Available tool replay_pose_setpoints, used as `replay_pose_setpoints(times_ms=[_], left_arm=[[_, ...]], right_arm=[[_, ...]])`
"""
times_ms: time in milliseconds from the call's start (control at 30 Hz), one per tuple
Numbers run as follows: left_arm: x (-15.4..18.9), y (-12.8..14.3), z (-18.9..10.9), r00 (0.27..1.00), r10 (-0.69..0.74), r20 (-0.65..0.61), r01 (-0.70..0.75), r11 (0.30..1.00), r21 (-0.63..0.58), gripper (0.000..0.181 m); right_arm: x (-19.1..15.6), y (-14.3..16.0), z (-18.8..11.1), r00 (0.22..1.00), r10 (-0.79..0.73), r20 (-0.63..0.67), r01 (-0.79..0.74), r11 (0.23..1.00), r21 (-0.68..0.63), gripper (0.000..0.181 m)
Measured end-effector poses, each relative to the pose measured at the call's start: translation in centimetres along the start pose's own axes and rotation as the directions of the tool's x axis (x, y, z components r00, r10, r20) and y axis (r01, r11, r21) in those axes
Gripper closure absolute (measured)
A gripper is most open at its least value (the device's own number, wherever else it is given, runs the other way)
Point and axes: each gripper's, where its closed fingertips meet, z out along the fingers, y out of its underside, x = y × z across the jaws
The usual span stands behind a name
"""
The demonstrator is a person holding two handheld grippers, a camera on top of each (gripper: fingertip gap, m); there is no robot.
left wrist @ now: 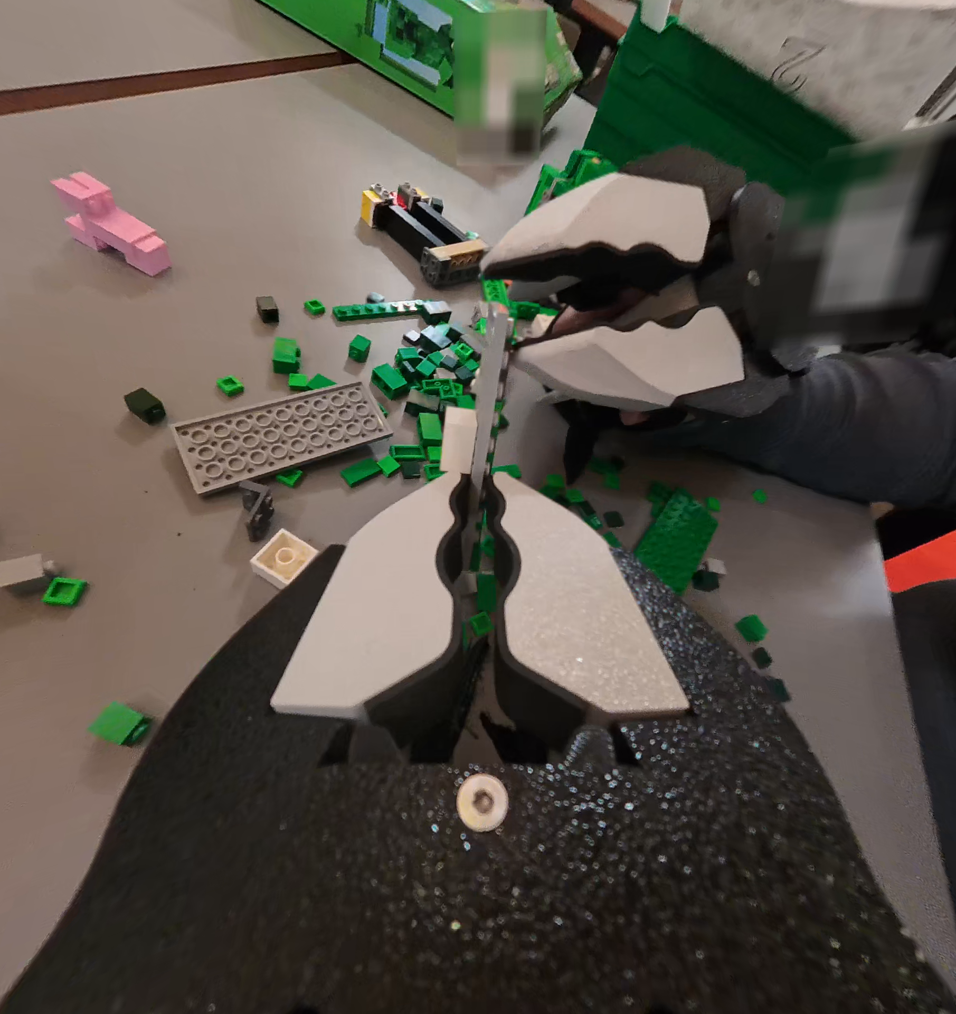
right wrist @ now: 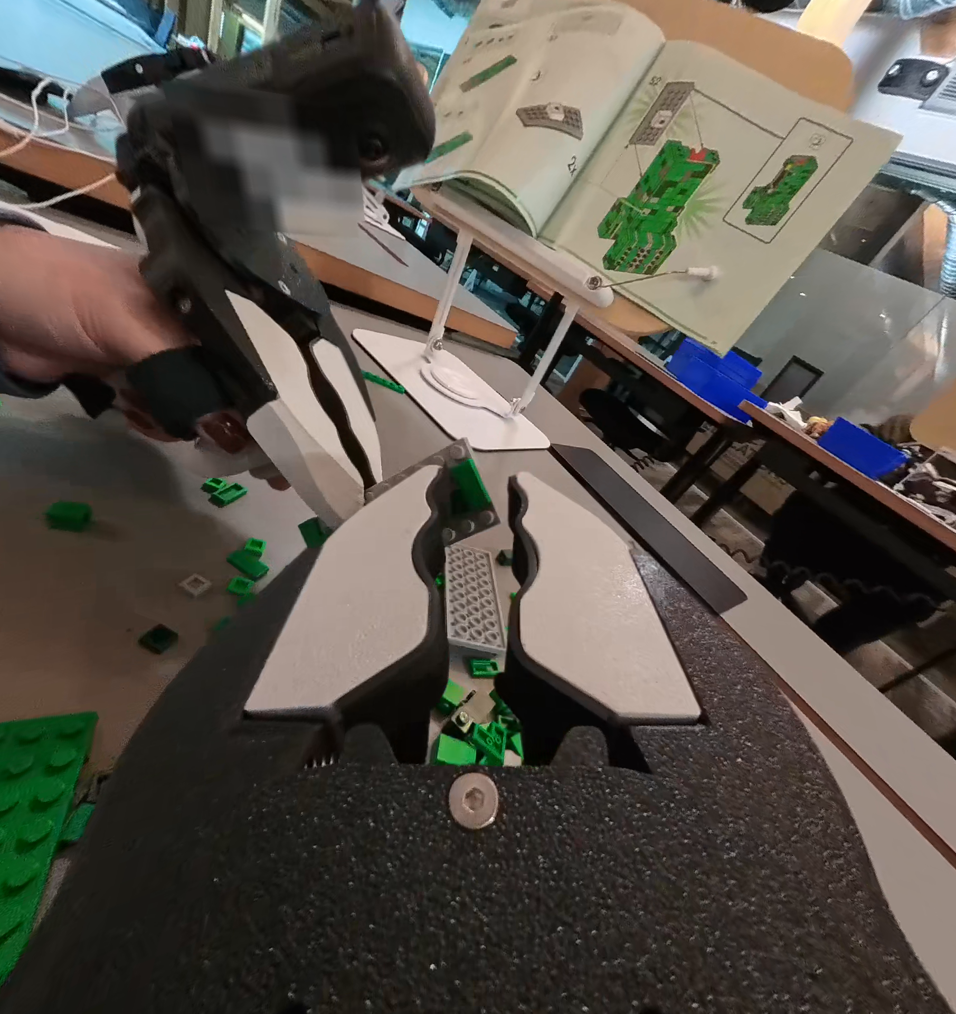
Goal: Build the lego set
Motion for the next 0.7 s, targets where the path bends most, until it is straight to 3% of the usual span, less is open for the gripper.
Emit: replay_pose_setpoints(times_ms=[433, 500, 600, 700], left_arm=[[-1.4, 1.0, -0.2, 0.927, 0.32, 0.195, -0.289, 0.942, -0.172, 0.176], [-1.1, 0.9, -0.1, 0.941, 0.285, 0.181, -0.259, 0.953, -0.154, 0.176], [-0.1, 0.5, 0.2, 0.989, 0.112, 0.092, -0.105, 0.992, -0.076, 0.176], [-0.7, 1.1, 0.4, 0.993, 0.066, 0.097, -0.058, 0.995, -0.085, 0.176]], right_arm=[[-0.8, 1.3, 0.1, 0.975, -0.219, 0.035, 0.221, 0.971, -0.087, 0.171], [-0.2, 1.1, -0.1, 0.967, -0.253, -0.007, 0.251, 0.963, -0.094, 0.181], [0.2, 0.9, -0.2, 0.946, -0.322, -0.043, 0.317, 0.943, -0.101, 0.181], [-0.2, 1.3, 0.0, 0.943, -0.331, -0.023, 0.327, 0.939, -0.108, 0.181]])
